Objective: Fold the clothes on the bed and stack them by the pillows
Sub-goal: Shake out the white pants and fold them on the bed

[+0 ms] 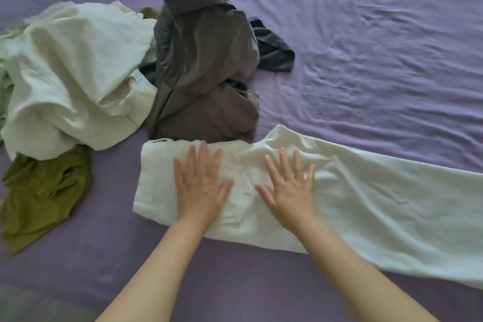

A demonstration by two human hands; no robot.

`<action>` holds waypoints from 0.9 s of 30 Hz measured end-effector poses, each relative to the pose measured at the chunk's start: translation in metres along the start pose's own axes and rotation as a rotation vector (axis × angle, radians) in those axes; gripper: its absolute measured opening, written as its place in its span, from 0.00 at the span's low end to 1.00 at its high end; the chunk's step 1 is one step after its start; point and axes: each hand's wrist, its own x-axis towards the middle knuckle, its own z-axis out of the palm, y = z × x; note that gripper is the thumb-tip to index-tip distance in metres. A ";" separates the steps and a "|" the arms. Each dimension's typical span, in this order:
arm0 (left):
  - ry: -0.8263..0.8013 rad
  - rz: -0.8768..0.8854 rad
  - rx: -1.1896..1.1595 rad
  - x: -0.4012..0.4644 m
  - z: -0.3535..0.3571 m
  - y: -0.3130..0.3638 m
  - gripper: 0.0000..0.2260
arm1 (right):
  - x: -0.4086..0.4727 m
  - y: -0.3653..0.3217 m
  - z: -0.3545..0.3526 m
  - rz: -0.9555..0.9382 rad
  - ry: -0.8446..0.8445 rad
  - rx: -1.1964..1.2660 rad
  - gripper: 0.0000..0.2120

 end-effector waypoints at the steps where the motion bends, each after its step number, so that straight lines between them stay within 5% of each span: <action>1: -0.040 -0.161 -0.079 -0.001 -0.001 -0.013 0.38 | -0.014 -0.018 0.006 -0.051 0.005 0.033 0.32; 3: -0.098 -0.385 -0.214 0.000 0.000 -0.036 0.45 | -0.029 -0.042 0.018 -0.090 -0.025 0.008 0.30; 8: -0.022 -0.360 -0.268 0.005 -0.009 -0.052 0.49 | -0.010 -0.041 0.024 -0.072 -0.201 -0.062 0.27; 12: 0.042 -0.450 -0.305 0.009 -0.014 -0.053 0.50 | -0.025 -0.061 0.012 -0.065 -0.088 -0.030 0.27; 19: -0.194 -0.791 -0.595 0.025 -0.019 -0.087 0.55 | -0.019 -0.051 0.017 0.047 -0.245 0.097 0.28; 24: -0.343 -0.869 -0.989 0.018 -0.058 -0.103 0.34 | -0.018 -0.051 -0.008 0.092 -0.331 0.261 0.30; 27: -0.384 -0.714 -1.190 0.002 -0.098 -0.089 0.26 | -0.024 -0.050 -0.038 0.102 -0.335 0.543 0.32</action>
